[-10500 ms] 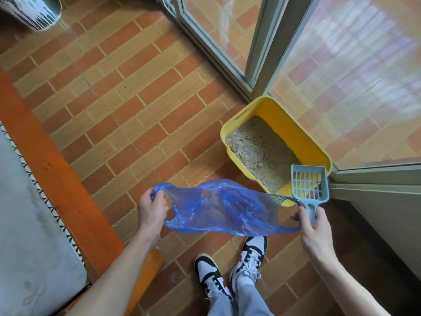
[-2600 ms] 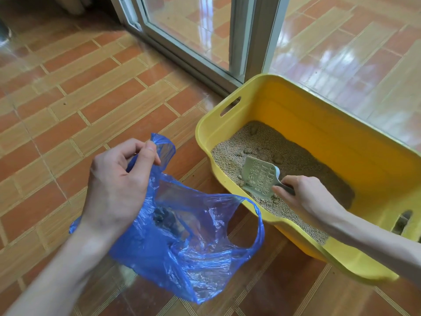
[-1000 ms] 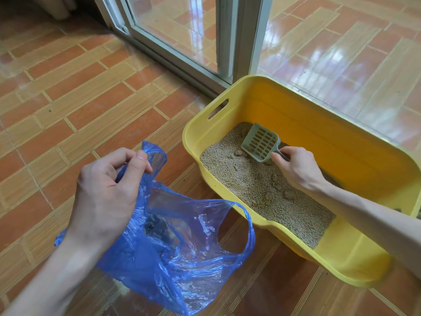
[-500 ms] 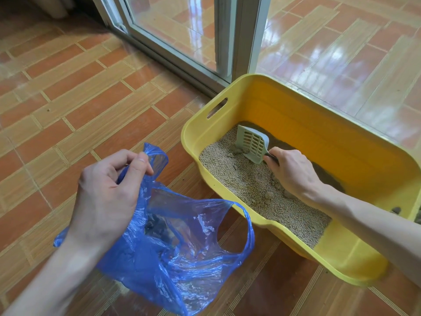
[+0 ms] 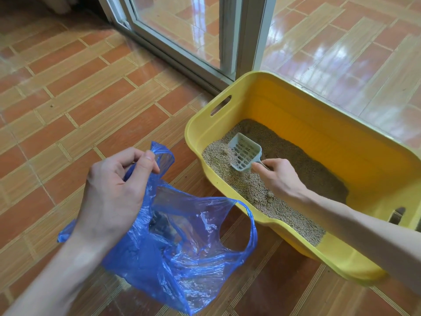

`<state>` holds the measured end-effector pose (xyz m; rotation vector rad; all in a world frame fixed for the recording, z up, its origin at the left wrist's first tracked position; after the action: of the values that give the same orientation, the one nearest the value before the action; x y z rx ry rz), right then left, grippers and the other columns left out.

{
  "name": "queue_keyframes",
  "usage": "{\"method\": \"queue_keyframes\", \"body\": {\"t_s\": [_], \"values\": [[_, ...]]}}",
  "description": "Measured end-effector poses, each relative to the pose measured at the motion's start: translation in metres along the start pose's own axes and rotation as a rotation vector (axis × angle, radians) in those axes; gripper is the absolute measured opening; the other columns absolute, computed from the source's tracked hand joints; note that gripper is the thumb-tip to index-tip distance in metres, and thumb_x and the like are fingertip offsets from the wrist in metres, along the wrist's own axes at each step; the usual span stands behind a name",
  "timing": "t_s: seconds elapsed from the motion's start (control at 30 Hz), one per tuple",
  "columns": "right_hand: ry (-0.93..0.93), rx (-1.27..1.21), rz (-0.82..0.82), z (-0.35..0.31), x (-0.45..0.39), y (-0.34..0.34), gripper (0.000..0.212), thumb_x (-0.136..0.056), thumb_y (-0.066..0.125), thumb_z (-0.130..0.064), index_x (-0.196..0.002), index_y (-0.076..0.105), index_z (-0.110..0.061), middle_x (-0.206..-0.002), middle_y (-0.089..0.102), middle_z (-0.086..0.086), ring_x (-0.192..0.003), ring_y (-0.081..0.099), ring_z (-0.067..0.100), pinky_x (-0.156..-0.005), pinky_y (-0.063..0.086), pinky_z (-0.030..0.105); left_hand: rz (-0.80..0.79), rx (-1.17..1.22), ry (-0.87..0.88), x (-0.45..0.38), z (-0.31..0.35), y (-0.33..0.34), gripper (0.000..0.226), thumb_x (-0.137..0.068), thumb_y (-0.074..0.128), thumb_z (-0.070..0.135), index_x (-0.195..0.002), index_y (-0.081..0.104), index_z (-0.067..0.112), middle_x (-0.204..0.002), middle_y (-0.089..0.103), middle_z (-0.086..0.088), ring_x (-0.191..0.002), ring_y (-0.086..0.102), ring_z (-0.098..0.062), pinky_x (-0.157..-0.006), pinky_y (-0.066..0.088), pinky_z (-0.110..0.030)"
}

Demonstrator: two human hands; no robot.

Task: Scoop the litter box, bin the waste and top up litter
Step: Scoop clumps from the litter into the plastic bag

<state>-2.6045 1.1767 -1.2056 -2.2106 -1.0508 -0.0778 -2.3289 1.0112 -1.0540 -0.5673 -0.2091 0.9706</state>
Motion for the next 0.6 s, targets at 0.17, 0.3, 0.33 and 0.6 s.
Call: {"method": "queue_keyframes", "body": {"t_s": [0.17,0.3,0.33,0.6], "values": [[0.082,-0.282,0.004,0.007,0.015,-0.003,0.028,-0.099,0.06,-0.035,-0.089,0.076,-0.014,-0.055,0.046,-0.006,-0.05,0.038,0.013,-0.047,0.031,0.028,-0.004,0.004,-0.011,0.0,0.0,-0.001,0.036,-0.096,0.054,0.049,-0.078,0.068,0.02,-0.048,0.029,0.003,-0.043,0.023,-0.013,-0.043,0.015,-0.03],[0.107,-0.382,-0.037,0.012,0.026,-0.008,0.029,-0.1,0.061,-0.031,-0.091,0.076,-0.007,-0.054,0.043,-0.009,-0.048,0.036,0.009,-0.046,0.03,0.023,-0.006,-0.002,-0.006,-0.001,0.002,0.001,0.036,-0.096,0.054,0.05,-0.079,0.068,0.021,-0.048,0.028,0.004,-0.042,0.022,-0.013,-0.043,0.015,-0.033],[0.122,-0.387,-0.039,0.014,0.028,-0.009,0.029,-0.1,0.061,-0.031,-0.091,0.076,-0.007,-0.054,0.043,-0.009,-0.048,0.036,0.008,-0.046,0.03,0.022,-0.009,-0.006,-0.002,-0.001,0.002,0.002,0.037,-0.097,0.053,0.05,-0.08,0.068,0.021,-0.048,0.028,0.004,-0.042,0.022,-0.013,-0.043,0.015,-0.034],[0.171,-0.421,-0.074,0.012,0.033,-0.013,0.029,-0.1,0.061,-0.034,-0.094,0.076,-0.009,-0.055,0.045,-0.008,-0.047,0.036,0.009,-0.043,0.029,0.021,-0.018,0.016,0.0,-0.001,0.002,0.003,0.037,-0.096,0.053,0.051,-0.08,0.068,0.021,-0.05,0.028,-0.001,-0.043,0.022,-0.017,-0.043,0.014,-0.036]]}}
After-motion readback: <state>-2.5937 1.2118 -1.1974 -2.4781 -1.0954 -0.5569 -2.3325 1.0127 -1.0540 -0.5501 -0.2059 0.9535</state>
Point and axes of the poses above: each hand's wrist, its own x-axis away from the middle knuckle, its own y-axis out of the palm, z = x × y, the point moved 6 cm from there along -x, towards the middle knuckle
